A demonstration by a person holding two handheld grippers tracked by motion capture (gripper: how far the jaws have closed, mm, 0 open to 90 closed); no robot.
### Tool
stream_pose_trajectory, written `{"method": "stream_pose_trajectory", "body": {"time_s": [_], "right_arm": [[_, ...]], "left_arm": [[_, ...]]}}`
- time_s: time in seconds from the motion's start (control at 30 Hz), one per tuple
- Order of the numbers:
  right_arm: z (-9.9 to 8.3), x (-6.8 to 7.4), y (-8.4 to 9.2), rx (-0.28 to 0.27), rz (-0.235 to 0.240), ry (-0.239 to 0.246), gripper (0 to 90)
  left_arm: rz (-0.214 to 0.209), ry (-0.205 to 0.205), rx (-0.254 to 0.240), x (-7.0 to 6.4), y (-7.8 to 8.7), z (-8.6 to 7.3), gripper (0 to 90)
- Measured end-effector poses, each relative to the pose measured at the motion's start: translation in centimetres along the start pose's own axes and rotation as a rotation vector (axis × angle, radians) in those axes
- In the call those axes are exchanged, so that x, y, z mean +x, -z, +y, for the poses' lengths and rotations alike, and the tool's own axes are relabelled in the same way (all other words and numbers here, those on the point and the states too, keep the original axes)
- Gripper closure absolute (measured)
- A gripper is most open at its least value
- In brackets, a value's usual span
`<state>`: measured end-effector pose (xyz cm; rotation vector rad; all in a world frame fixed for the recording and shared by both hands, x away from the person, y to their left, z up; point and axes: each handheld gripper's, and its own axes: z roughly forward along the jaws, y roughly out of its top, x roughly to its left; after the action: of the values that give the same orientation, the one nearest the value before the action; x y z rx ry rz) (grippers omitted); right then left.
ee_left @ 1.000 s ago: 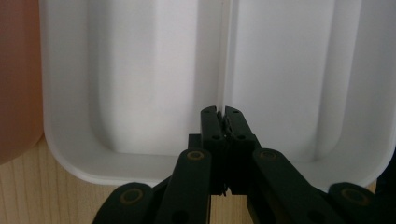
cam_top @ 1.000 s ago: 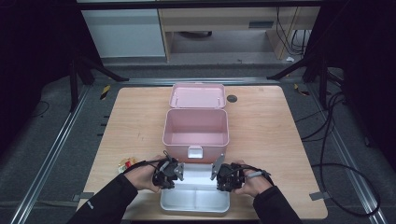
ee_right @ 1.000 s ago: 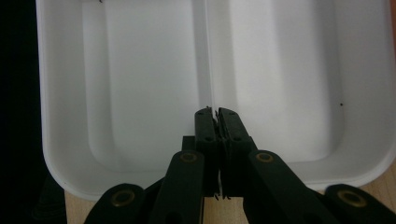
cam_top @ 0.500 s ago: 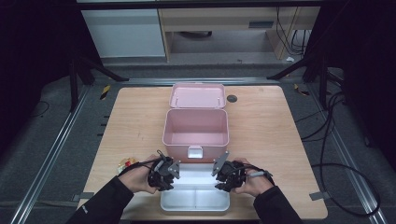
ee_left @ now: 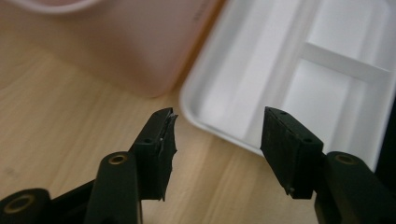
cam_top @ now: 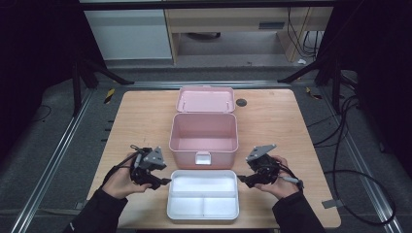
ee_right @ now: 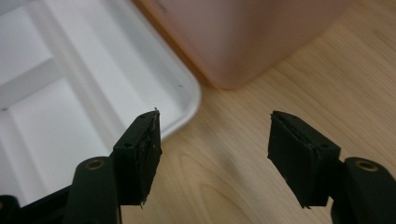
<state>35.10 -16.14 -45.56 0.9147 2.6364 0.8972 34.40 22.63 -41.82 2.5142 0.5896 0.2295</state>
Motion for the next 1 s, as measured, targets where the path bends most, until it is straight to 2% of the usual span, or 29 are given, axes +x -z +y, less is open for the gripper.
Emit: {"method": "stream_pose_trajectory", "body": {"time_s": [0.03,0.1,0.13,0.17,0.23,0.27,0.33,0.37,0.4,0.43,0.47,0.5,0.6,0.63,1.0], "right_arm": [[0.0,0.0,0.0,0.000,0.000,0.000,32.6],[-0.4,-0.7,0.1,-0.010,-0.031,-0.040,30.0],[-0.8,-1.3,0.3,-0.016,-0.056,-0.069,28.8],[-0.8,-1.3,0.3,-0.016,-0.056,-0.069,28.8],[-1.3,-2.0,0.4,-0.020,-0.106,-0.121,24.4],[-1.3,-2.0,0.4,-0.020,-0.106,-0.121,24.4],[-1.6,-2.5,0.6,-0.037,-0.150,-0.160,22.0],[-1.6,-2.5,0.6,-0.037,-0.150,-0.160,22.0],[-1.8,-2.9,0.7,-0.052,-0.163,-0.189,20.3],[-1.9,-3.1,0.8,-0.055,-0.166,-0.201,19.8],[-2.0,-3.2,0.8,-0.057,-0.170,-0.208,19.4],[-2.0,-3.2,0.8,-0.057,-0.170,-0.208,19.4],[-2.3,-3.5,0.9,-0.054,-0.181,-0.221,18.5],[-2.4,-3.5,1.0,-0.054,-0.180,-0.221,17.9],[-2.4,-3.5,0.6,-0.033,-0.176,-0.214,16.2]], "left_arm": [[0.000,0.000,0.000,0.0,0.0,0.0,42.4],[0.033,0.054,-0.028,0.7,0.5,-0.6,41.2],[0.072,0.102,-0.036,1.4,0.9,-1.4,37.0],[0.072,0.102,-0.036,1.4,0.9,-1.4,35.9],[0.091,0.152,-0.054,2.3,1.5,-2.5,33.0],[0.091,0.152,-0.054,2.3,1.5,-2.5,32.1],[0.124,0.199,-0.051,3.3,1.8,-3.5,31.4],[0.124,0.199,-0.051,3.3,1.8,-3.5,30.9],[0.160,0.230,-0.026,3.9,1.8,-4.2,30.4],[0.160,0.230,-0.026,3.9,1.8,-4.2,30.1],[0.178,0.248,0.004,4.4,1.5,-4.9,29.2],[0.178,0.248,0.004,4.4,1.5,-4.9,28.4],[0.160,0.273,0.039,4.9,1.0,-5.6,26.7],[0.153,0.273,0.065,5.0,0.7,-5.9,25.5],[0.173,0.294,0.128,5.1,0.4,-7.4,21.2]]}}
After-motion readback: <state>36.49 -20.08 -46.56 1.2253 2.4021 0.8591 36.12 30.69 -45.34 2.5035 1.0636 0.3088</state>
